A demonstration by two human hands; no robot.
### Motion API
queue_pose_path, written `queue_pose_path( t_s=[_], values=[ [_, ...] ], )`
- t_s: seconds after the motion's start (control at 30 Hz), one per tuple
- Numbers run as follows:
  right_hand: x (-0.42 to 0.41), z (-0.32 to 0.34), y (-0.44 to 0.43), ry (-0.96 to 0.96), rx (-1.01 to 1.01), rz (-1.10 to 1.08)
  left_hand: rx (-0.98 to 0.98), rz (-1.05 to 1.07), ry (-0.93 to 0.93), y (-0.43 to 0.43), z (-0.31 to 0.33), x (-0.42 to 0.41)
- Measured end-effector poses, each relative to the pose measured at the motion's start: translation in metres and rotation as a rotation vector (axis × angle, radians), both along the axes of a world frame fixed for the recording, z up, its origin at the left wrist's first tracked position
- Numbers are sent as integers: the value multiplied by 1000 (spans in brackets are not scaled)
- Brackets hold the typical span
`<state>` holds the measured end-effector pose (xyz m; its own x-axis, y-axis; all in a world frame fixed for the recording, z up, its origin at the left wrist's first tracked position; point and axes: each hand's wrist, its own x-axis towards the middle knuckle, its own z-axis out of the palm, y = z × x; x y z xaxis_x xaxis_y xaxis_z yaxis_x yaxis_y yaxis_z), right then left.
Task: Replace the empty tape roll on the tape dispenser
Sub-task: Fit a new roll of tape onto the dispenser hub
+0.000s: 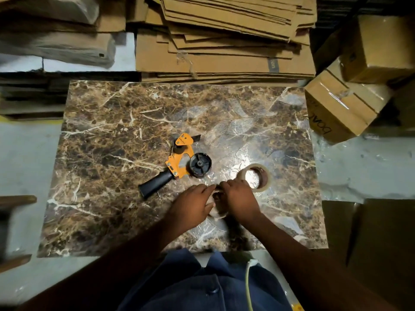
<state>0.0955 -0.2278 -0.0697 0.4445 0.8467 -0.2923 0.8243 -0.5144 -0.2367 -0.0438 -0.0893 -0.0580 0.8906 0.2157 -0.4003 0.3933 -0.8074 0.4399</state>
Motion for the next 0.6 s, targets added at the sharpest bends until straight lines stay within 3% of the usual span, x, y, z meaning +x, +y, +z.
queue_pose_path(
  t_s=[0.13,0.33,0.6],
  values=[
    [-2,-7,-6,-112,0,121,205,-139,-48,-2,-7,2],
    [9,3,-18,-98,-72,173,174,-206,10,-1,-9,2],
    [51,28,-51,-46,23,-63,122,-199,-143,-8,8,36]
  ],
)
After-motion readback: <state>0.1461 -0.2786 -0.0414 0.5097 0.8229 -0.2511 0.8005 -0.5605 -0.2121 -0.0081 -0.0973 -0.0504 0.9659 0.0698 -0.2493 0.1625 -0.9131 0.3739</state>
